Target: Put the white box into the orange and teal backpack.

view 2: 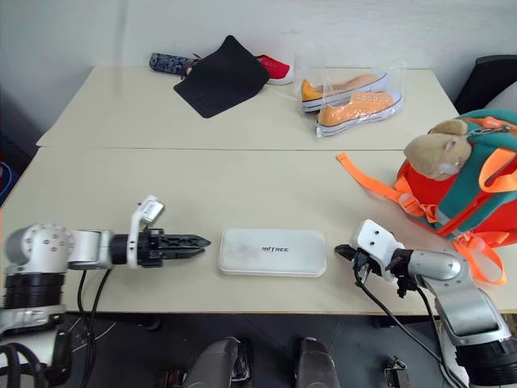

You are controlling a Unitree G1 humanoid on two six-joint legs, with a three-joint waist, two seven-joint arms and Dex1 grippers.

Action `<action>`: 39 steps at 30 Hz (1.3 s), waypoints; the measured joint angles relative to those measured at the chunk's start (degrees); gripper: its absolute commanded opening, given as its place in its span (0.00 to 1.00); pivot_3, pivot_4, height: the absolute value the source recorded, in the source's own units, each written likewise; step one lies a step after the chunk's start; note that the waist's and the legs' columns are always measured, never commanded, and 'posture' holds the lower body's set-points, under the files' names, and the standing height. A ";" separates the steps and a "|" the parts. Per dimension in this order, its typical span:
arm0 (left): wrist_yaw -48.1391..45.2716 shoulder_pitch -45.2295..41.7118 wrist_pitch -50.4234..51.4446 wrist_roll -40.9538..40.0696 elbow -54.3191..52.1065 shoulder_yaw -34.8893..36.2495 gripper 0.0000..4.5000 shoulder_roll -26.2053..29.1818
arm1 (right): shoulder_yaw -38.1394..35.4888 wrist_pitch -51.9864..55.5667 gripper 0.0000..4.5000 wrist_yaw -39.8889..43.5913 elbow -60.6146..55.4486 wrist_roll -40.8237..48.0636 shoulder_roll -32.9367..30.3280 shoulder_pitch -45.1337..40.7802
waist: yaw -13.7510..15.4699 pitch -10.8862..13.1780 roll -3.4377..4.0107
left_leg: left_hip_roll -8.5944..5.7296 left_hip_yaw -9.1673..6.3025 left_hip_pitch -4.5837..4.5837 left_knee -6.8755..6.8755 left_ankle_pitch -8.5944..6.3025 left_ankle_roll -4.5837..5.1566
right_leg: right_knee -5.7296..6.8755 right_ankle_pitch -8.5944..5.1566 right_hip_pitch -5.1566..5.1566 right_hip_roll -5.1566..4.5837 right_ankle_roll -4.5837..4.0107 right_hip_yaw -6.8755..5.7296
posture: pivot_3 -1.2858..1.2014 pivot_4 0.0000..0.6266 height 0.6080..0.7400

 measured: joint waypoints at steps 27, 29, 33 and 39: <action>19.28 -1.43 -0.04 -19.48 3.94 -3.77 0.28 -8.00 | 2.04 1.26 0.00 3.07 0.30 3.91 2.26 -0.67 | 1.25 -0.04 -0.09 | 0.03 -0.09 -0.02 0.44 -0.25 -0.31 | 0.02 0.00 0.12 -0.03 0.00 0.01 | 0.52 0.24 1.00; 18.80 -0.50 -0.01 -19.59 1.70 -3.46 0.27 -7.39 | -1.22 3.04 0.08 3.09 -1.08 7.01 2.26 3.41 | 1.44 -0.04 -0.09 | 0.03 -0.15 -0.04 0.43 -0.26 -0.30 | -0.01 0.00 0.13 -0.03 0.00 0.01 | 0.52 0.24 1.00; 10.19 3.46 -12.23 -13.52 -10.58 -4.25 0.27 -5.66 | -14.23 8.35 0.36 -3.65 -5.51 13.23 6.57 13.67 | 1.37 -0.03 -0.08 | 0.02 -0.12 -0.11 0.40 -0.31 -0.37 | -0.14 0.00 0.10 -0.03 0.00 0.04 | 0.52 0.24 1.00; -9.67 8.71 -40.66 5.13 -18.08 -11.87 0.27 -1.18 | -30.00 4.06 0.82 -7.76 -13.17 17.90 14.17 27.91 | 1.36 -0.07 0.02 | 0.05 0.11 0.01 -0.13 -0.32 -0.58 | -0.40 0.00 0.01 0.06 -0.01 0.20 | 0.52 0.24 1.00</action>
